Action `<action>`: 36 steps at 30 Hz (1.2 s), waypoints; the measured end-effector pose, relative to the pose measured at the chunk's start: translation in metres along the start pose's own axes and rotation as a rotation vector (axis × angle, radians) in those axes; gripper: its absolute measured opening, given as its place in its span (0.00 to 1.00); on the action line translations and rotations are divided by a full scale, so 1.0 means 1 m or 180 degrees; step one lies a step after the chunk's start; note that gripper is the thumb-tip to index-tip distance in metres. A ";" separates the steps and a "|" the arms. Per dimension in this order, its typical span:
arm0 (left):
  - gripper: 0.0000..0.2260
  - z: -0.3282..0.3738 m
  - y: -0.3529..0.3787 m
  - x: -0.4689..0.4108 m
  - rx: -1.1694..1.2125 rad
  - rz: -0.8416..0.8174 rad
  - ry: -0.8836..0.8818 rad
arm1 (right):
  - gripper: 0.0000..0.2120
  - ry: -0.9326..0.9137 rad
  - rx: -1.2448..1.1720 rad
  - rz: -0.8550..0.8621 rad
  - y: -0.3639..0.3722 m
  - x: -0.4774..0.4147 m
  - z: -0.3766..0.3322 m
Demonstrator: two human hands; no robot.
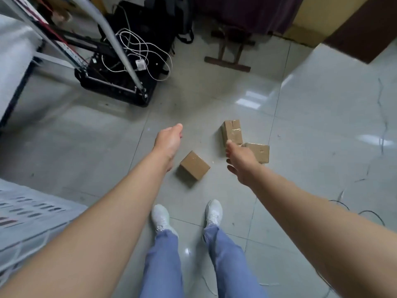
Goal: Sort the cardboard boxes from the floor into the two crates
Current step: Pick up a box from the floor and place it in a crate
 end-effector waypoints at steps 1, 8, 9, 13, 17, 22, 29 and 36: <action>0.07 -0.009 0.006 -0.018 -0.0119 -0.0003 -0.0039 | 0.16 0.0151 -0.0027 -0.0006 0.005 -0.018 0.010; 0.12 -0.101 0.063 -0.173 -0.0886 -0.0159 -0.0127 | 0.18 0.0602 -0.0119 -0.0045 0.072 -0.171 0.078; 0.15 -0.119 0.073 -0.196 -0.0979 -0.0182 -0.0160 | 0.19 0.0659 -0.0180 -0.0061 0.083 -0.194 0.092; 0.19 -0.193 0.102 -0.276 -0.1378 -0.0264 -0.0203 | 0.26 0.1028 -0.0398 -0.0113 0.125 -0.276 0.155; 0.18 -0.256 0.119 -0.335 -0.1639 -0.0350 -0.0193 | 0.20 0.1228 -0.0560 -0.0115 0.152 -0.339 0.212; 0.18 -0.301 0.129 -0.357 -0.1314 -0.0591 -0.0489 | 0.20 0.1407 -0.1162 -0.0136 0.169 -0.368 0.232; 0.19 -0.242 0.109 -0.289 -0.0357 -0.0235 -0.0795 | 0.21 0.0972 -0.1326 0.0059 0.129 -0.304 0.165; 0.26 -0.072 0.047 -0.160 0.0341 0.0155 -0.0461 | 0.26 0.0154 -0.1093 0.0203 0.072 -0.164 0.013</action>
Point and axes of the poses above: each hand's wrist, its own x-axis away from the middle knuckle, its own y-axis out of the palm, z = x × y, the point moved 4 cm from there along -x, towards the middle knuckle, and after that the axes turned 4 degrees about z, right-handed, at the moved point
